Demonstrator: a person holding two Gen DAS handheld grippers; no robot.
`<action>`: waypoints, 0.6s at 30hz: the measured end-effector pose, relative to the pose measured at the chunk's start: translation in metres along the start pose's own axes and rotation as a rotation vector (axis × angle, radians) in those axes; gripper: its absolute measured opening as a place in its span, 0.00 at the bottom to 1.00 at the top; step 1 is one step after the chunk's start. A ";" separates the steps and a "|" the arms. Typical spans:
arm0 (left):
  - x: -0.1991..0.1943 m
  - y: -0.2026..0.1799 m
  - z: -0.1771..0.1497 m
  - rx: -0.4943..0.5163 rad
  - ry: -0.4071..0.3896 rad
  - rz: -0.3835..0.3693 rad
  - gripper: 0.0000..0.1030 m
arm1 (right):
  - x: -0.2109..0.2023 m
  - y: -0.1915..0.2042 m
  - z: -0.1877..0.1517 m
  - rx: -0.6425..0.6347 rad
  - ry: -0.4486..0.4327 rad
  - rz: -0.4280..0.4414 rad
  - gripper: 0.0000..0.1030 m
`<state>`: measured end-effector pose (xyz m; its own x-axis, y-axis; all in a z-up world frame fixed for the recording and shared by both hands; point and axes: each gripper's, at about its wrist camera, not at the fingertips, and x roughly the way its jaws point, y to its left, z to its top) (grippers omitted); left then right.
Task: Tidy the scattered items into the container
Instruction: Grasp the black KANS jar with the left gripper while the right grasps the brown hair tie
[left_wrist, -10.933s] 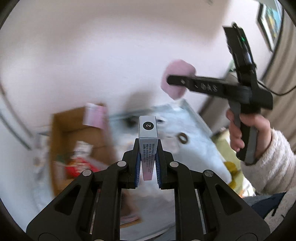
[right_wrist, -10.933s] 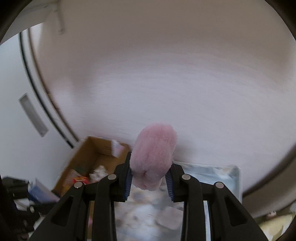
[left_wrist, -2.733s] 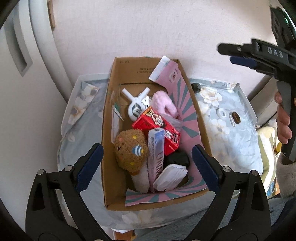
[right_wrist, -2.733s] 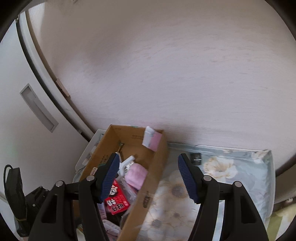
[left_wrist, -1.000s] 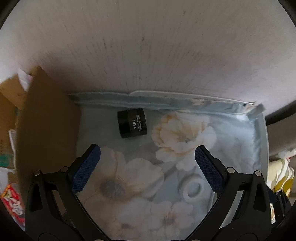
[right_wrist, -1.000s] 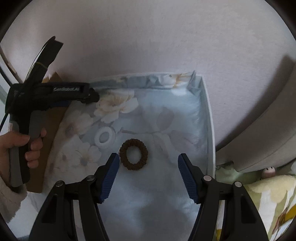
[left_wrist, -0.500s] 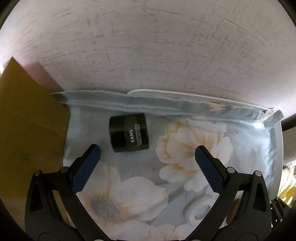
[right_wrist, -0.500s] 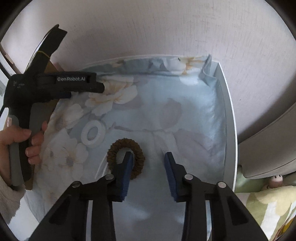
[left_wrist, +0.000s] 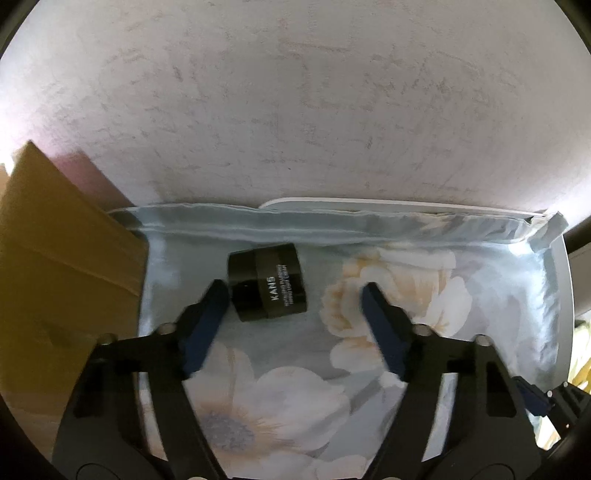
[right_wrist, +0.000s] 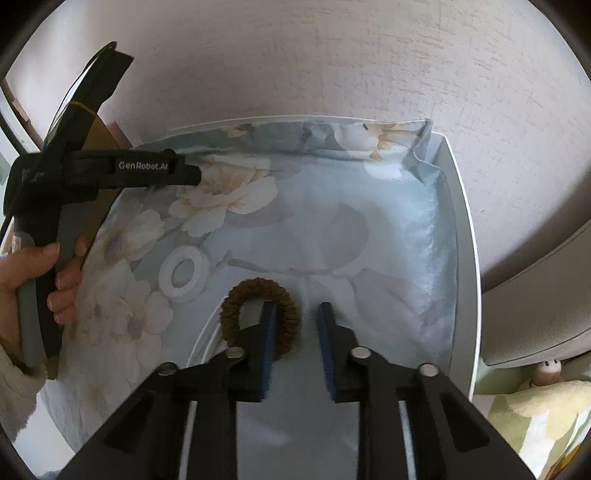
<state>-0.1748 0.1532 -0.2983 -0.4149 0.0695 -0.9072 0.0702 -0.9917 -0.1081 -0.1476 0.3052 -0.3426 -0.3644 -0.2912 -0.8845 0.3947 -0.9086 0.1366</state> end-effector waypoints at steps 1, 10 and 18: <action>-0.002 0.002 -0.001 -0.006 -0.007 -0.001 0.52 | 0.000 0.000 0.000 0.007 -0.004 0.006 0.14; -0.010 0.014 -0.008 -0.039 -0.022 -0.027 0.28 | -0.010 -0.009 -0.001 0.078 -0.047 0.044 0.10; -0.034 0.003 -0.017 -0.014 -0.045 -0.068 0.27 | -0.022 -0.004 0.007 0.106 -0.075 0.024 0.10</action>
<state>-0.1453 0.1493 -0.2746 -0.4596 0.1315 -0.8783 0.0525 -0.9832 -0.1747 -0.1466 0.3132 -0.3207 -0.4196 -0.3314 -0.8450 0.3146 -0.9264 0.2071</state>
